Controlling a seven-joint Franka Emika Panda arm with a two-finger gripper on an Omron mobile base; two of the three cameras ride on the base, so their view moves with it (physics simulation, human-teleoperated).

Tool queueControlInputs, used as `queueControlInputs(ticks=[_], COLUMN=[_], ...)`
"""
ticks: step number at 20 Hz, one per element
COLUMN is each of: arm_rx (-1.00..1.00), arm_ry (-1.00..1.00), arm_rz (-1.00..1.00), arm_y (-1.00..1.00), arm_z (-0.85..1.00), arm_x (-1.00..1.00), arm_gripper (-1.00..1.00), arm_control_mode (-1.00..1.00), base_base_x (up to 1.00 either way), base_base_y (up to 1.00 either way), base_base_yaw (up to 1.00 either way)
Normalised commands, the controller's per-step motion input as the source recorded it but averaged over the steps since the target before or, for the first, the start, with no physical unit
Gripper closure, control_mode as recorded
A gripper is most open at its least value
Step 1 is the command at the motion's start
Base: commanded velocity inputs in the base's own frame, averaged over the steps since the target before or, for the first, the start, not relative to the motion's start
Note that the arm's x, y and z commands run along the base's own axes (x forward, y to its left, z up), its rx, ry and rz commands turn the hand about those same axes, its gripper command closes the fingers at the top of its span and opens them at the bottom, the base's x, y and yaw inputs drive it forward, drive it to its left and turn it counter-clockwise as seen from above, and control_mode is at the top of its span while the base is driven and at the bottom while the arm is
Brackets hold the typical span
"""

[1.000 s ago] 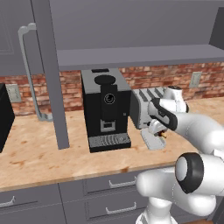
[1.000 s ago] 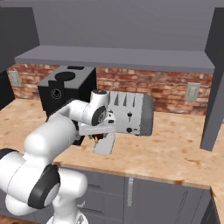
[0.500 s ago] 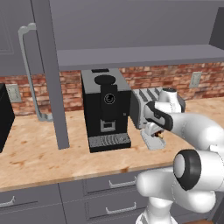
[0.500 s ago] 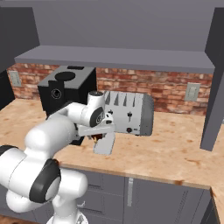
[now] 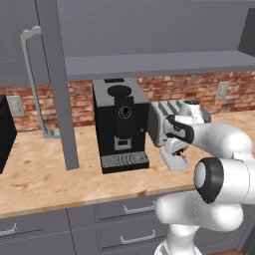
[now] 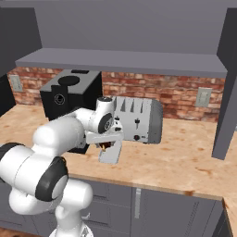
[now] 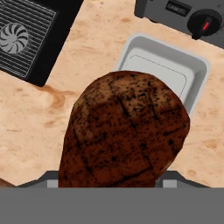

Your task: Retrieve the tupperware from the cabinet, then place the raw meat into the tupperware to avoid contamination.

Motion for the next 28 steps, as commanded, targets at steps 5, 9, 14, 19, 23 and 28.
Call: queueControlInputs(ticks=[5, 9, 14, 19, 23, 28], arm_rx=[0.00, 0.00, 0.00, 0.00, 0.00, 0.00], arm_ry=[0.07, 0.06, 0.05, 0.04, 0.03, 0.02], arm_rz=[0.00, 0.00, 0.00, 0.00, 0.00, 0.00], arm_y=[0.00, 0.00, 0.00, -0.03, -0.07, -0.06], arm_z=[-0.10, -0.10, -0.11, -0.11, -0.12, -0.13], arm_x=[0.08, 0.12, 0.18, 0.17, 0.14, 0.11], arm_gripper=[1.00, 1.00, 1.00, 1.00, 1.00, 1.00], arm_control_mode=[-1.00, -1.00, -1.00, -1.00, -1.00, -1.00], base_base_x=[0.00, 0.00, 0.00, 0.00, 0.00, 0.00], base_base_y=[0.00, 0.00, 0.00, 0.00, 0.00, 0.00], base_base_yaw=[0.00, 0.00, 0.00, 0.00, 0.00, 0.00])
